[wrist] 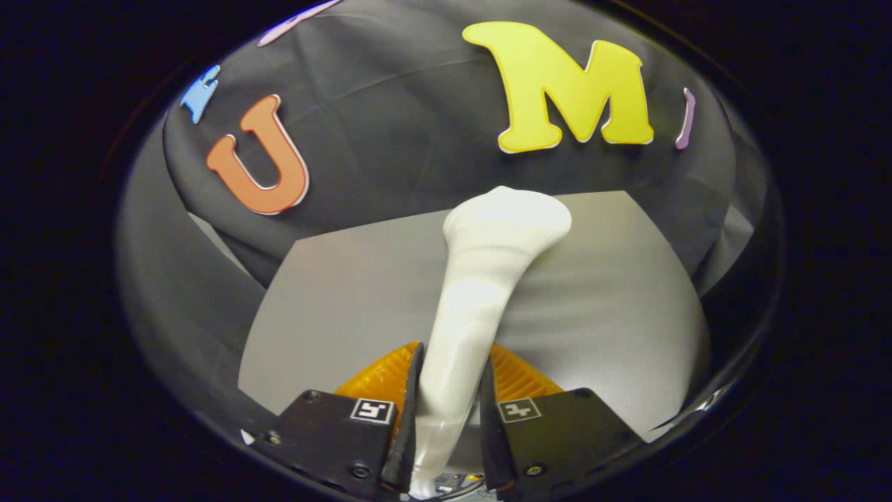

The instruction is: Iron the clothes twice with a garment steamer, once on the left side and once on the right side.

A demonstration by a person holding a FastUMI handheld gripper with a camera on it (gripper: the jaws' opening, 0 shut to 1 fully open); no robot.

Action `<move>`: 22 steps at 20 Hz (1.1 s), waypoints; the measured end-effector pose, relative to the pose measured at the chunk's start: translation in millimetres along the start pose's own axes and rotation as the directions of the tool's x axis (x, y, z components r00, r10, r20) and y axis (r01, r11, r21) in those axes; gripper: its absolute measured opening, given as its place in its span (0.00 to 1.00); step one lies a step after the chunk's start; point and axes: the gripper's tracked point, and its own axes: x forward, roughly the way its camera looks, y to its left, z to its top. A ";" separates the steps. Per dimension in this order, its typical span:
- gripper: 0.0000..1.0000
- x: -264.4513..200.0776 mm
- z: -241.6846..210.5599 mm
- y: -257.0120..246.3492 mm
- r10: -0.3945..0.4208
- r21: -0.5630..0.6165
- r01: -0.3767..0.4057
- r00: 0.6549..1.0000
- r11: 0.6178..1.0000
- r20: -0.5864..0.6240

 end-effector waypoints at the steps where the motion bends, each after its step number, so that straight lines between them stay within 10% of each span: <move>1: 0.37 -7.2 -0.2 -1.2 0.022 -0.009 -0.022 1.000 1.000 0.011; 15: 0.34 -214.9 -8.1 -25.7 0.298 -0.197 -0.252 0.918 0.948 0.261; 22: 0.34 -342.5 -6.6 -94.0 0.339 -0.341 -0.188 0.817 0.921 0.467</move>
